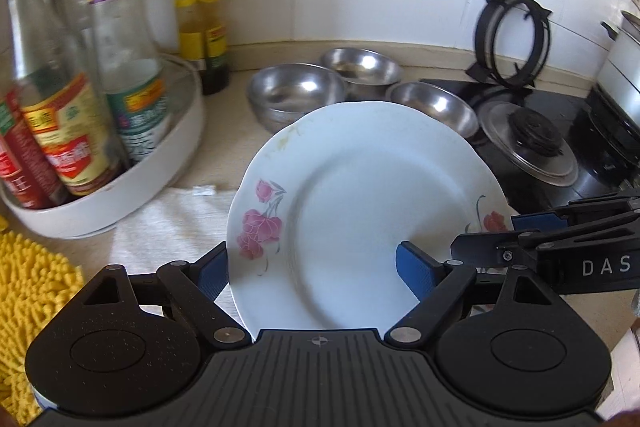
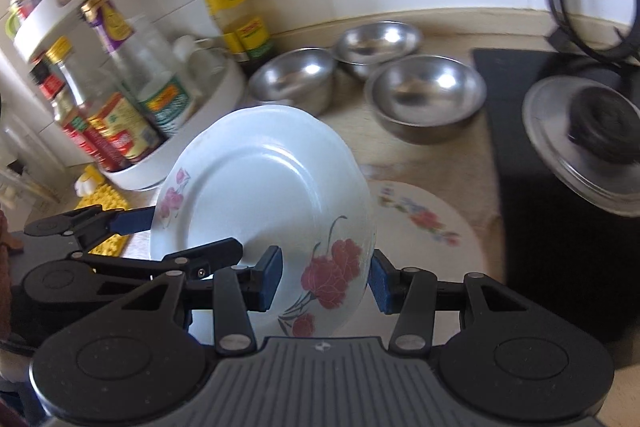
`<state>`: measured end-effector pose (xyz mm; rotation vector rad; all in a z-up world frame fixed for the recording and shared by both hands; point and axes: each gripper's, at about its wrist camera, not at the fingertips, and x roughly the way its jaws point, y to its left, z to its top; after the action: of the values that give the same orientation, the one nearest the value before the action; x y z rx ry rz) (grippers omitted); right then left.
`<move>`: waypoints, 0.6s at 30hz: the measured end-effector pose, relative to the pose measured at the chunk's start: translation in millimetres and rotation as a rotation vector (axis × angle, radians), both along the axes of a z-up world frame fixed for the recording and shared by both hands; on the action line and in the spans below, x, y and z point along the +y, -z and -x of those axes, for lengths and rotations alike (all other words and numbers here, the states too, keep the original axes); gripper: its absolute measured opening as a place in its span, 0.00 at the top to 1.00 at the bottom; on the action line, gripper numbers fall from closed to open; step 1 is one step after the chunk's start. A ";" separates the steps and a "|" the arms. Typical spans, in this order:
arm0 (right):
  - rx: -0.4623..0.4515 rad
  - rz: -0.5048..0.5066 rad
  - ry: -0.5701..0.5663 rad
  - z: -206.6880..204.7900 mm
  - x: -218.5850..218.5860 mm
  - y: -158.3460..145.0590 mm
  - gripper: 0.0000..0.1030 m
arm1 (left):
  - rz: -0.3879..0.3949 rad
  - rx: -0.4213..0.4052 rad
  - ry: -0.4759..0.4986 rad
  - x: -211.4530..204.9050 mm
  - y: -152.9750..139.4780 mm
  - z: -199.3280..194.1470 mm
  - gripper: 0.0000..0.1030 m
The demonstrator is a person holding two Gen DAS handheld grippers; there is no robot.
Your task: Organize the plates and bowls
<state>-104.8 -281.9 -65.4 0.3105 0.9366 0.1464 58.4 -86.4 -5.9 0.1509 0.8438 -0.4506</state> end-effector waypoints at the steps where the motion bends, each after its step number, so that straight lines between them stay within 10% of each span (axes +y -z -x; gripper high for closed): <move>1: 0.007 -0.001 0.011 2.1 -4.5 1.7 0.53 | -0.001 0.003 0.016 -5.2 1.5 0.4 0.13; 18: 0.097 0.038 0.068 6.7 -39.9 27.8 0.52 | -0.041 0.089 0.143 -62.5 32.4 -0.2 0.14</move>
<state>-111.4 -321.8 -93.1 0.3163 1.0221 0.0516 58.6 -148.9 -38.3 0.2316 0.9332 -0.5777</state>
